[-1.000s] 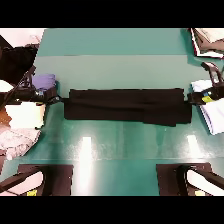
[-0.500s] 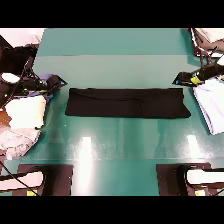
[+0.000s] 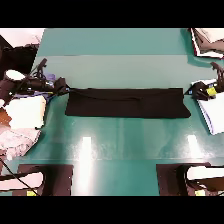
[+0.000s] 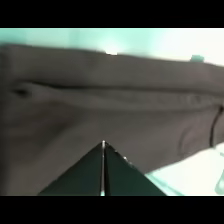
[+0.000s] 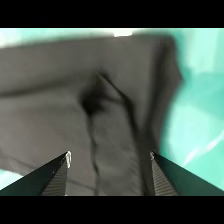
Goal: Fold the shirts.
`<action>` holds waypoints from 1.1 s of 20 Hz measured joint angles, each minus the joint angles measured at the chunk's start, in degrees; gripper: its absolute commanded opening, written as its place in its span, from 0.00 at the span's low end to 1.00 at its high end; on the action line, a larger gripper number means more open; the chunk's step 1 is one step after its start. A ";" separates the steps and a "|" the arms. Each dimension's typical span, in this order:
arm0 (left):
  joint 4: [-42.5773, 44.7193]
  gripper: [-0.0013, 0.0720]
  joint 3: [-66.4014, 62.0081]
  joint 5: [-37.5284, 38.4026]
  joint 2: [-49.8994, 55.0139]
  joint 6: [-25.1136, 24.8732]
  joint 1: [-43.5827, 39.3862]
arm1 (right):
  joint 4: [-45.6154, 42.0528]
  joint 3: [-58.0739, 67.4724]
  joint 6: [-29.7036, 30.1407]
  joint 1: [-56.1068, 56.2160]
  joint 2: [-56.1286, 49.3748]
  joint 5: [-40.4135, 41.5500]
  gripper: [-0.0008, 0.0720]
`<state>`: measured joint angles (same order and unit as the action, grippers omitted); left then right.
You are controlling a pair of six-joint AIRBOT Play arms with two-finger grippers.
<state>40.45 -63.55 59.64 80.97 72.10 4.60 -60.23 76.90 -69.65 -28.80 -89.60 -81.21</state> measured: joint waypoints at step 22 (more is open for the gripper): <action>-0.02 0.06 0.00 -8.74 0.15 0.02 -22.16 | 13.49 -4.50 14.27 3.13 -9.33 -0.46 0.03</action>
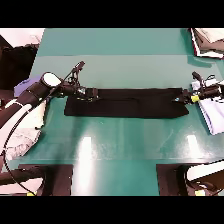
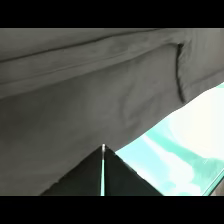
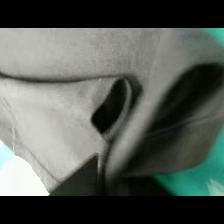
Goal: Fold the shirts.
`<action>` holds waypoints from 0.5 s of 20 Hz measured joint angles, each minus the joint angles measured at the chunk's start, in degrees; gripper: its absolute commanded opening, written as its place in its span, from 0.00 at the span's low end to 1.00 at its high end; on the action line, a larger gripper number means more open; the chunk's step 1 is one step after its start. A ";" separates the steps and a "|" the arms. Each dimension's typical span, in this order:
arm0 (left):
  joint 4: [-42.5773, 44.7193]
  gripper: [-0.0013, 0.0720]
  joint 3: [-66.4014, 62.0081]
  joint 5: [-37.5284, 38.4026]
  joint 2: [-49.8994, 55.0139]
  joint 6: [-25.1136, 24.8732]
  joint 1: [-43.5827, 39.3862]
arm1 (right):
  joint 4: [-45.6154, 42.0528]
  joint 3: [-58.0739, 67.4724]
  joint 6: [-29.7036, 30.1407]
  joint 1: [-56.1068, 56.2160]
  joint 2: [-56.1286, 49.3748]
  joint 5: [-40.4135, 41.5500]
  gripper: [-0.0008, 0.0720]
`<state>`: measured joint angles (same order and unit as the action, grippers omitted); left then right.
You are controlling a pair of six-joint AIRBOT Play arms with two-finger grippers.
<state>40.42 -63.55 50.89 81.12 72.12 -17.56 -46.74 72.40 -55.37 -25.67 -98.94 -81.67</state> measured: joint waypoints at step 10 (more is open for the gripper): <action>0.00 0.06 -9.22 -1.44 6.45 4.11 -2.03 | 6.78 6.25 -2.69 4.94 7.52 -5.09 0.03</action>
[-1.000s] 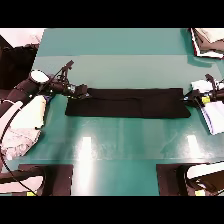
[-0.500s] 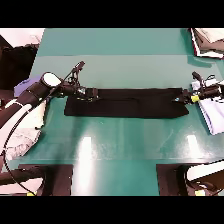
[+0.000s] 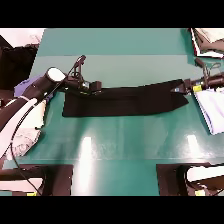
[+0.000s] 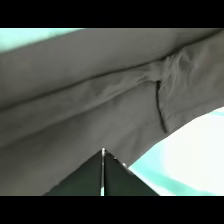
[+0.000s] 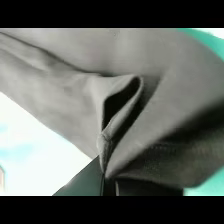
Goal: Fold the shirts.
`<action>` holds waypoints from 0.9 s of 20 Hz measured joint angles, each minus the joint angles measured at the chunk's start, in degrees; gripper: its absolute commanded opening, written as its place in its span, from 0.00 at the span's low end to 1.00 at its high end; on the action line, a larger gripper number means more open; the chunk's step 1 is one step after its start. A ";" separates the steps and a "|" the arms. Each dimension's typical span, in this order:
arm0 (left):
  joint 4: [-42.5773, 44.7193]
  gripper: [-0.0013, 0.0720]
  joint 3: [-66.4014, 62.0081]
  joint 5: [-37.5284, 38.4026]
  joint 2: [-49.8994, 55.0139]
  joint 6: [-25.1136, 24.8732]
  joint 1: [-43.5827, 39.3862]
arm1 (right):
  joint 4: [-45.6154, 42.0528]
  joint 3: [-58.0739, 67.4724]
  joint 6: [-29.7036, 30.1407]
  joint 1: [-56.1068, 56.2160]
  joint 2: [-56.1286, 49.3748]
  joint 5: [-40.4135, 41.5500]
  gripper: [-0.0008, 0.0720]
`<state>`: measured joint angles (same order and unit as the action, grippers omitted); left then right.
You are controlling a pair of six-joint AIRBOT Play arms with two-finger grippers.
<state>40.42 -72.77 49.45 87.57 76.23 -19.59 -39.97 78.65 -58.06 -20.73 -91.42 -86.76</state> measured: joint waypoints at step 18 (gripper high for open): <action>7.02 0.06 -21.35 4.74 23.56 4.37 -7.41 | 0.74 36.17 -19.89 34.64 -3.54 -0.15 0.03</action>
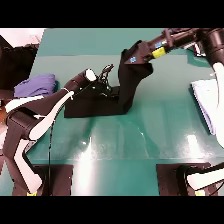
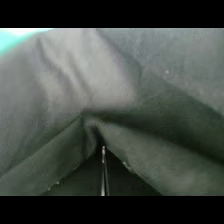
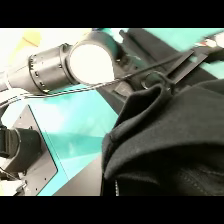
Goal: Fold the shirts.
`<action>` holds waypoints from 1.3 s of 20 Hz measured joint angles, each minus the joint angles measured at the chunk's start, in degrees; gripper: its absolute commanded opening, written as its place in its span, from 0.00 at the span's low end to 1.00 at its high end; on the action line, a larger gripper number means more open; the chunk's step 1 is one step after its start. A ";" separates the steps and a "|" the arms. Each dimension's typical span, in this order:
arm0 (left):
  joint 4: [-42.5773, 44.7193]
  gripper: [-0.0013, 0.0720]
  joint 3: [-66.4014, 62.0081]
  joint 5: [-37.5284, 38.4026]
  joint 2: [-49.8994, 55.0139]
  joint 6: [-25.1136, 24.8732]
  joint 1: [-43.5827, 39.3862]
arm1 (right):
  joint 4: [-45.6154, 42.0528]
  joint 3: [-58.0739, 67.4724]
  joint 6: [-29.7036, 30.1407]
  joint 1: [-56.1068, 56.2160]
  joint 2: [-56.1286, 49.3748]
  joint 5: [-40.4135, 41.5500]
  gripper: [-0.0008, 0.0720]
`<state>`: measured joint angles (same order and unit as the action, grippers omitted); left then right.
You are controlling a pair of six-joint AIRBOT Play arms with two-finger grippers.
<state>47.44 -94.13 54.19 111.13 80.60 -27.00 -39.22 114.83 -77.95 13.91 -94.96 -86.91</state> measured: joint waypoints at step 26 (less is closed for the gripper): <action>10.80 0.32 0.85 24.00 -35.32 -4.57 34.91 | -6.38 -11.69 14.10 17.05 -6.95 22.18 0.77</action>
<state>58.24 -93.27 78.19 75.81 76.03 7.90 -45.60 103.13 -63.86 30.96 -101.91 -64.73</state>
